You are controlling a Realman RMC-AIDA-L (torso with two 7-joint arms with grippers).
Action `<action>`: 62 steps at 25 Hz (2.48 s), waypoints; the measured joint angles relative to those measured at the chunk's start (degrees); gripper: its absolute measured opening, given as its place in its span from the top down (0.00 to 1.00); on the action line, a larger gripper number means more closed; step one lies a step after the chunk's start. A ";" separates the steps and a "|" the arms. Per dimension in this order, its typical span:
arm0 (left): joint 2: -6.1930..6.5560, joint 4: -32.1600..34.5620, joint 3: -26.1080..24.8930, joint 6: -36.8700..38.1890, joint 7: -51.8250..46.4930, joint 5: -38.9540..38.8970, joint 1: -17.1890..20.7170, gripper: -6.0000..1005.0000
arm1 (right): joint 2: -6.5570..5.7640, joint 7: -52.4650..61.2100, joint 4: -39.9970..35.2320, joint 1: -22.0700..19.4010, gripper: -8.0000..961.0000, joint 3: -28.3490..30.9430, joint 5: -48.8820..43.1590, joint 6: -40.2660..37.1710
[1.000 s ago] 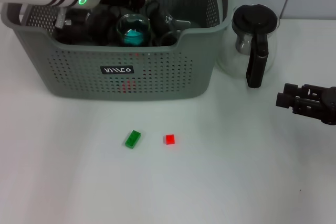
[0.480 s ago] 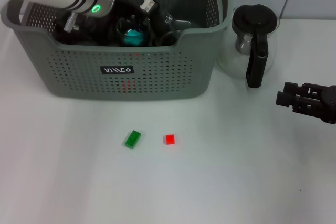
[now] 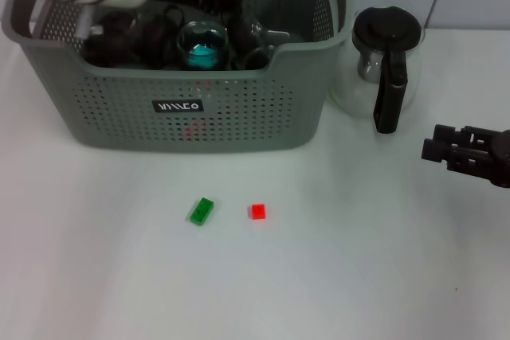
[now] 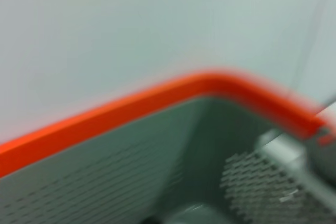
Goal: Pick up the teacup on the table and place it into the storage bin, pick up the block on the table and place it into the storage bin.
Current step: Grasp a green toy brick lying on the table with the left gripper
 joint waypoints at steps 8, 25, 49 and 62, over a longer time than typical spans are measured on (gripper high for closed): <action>1.02 15.94 -8.42 19.06 7.91 -24.21 13.47 0.34 | 0.00 0.00 0.12 -0.19 0.37 0.03 0.00 0.38; 0.12 14.31 -6.09 44.86 21.34 -15.81 17.61 0.33 | 0.00 0.11 0.01 -0.05 0.37 0.02 -0.33 0.17; -0.15 10.54 23.93 28.01 -18.34 8.93 10.37 0.35 | 0.01 0.05 0.10 -0.35 0.37 0.02 -0.31 -0.05; -0.18 1.11 26.11 23.29 -20.40 10.87 5.45 0.35 | 0.00 0.02 0.10 -0.40 0.37 0.02 -0.34 -0.07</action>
